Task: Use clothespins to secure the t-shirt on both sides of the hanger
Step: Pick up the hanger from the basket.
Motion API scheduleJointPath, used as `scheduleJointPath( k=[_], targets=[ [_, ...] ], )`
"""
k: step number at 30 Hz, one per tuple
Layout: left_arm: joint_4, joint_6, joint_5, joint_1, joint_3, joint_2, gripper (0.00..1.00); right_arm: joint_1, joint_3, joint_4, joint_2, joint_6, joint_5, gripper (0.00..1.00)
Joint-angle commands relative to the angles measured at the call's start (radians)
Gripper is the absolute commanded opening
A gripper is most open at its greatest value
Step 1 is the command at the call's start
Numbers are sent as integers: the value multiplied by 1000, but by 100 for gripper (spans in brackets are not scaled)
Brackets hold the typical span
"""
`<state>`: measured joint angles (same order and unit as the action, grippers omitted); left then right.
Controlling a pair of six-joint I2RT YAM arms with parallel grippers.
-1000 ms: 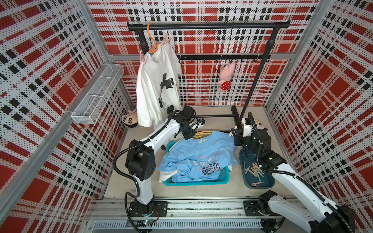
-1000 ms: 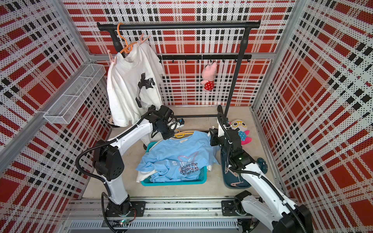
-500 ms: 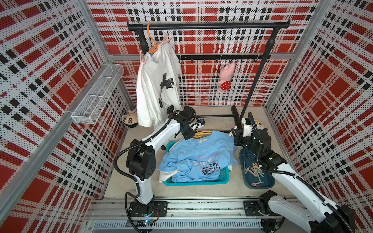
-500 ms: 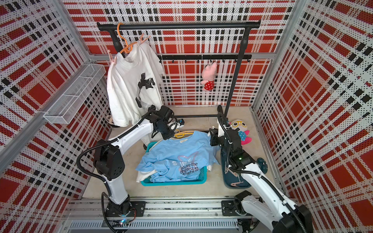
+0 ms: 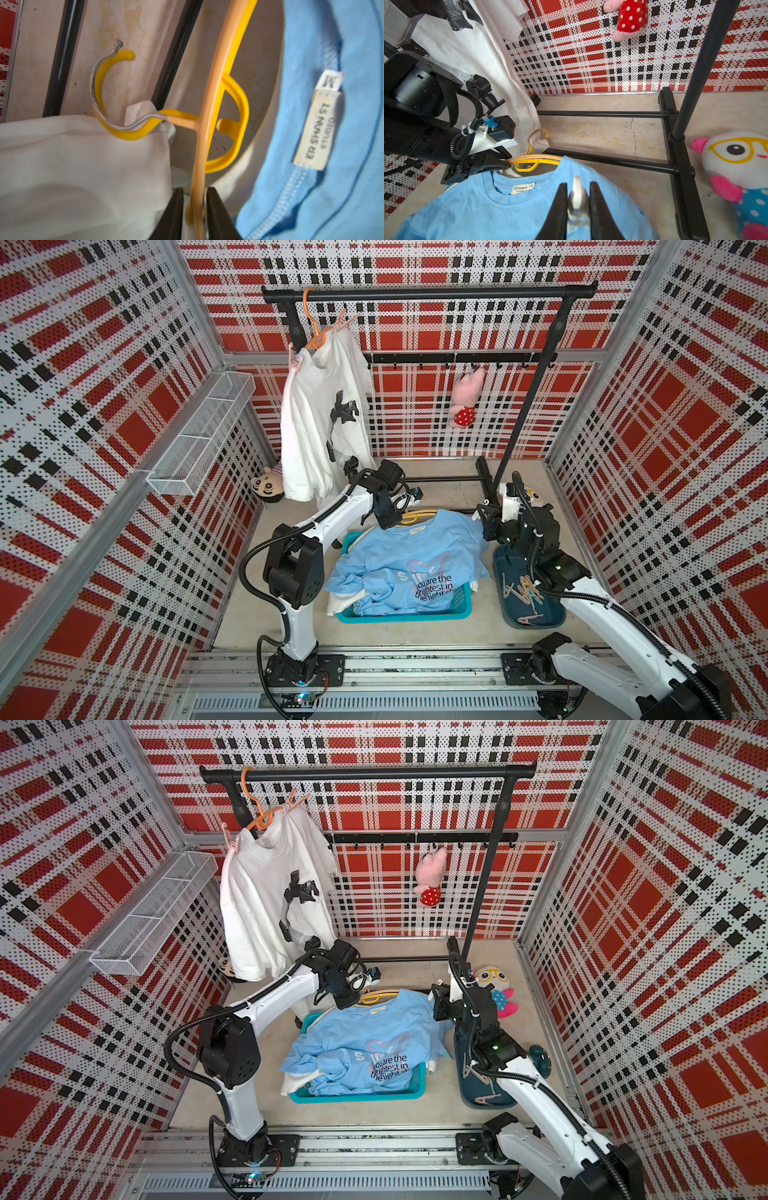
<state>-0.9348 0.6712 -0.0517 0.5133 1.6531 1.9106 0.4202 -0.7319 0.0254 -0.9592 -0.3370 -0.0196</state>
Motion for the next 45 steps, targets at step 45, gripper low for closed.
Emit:
scheduleJointPath(
  k=[45],
  targets=[
    [81,37,123,96,-84,-125,3,-6,-24,-12,23,10,29,0]
  ],
)
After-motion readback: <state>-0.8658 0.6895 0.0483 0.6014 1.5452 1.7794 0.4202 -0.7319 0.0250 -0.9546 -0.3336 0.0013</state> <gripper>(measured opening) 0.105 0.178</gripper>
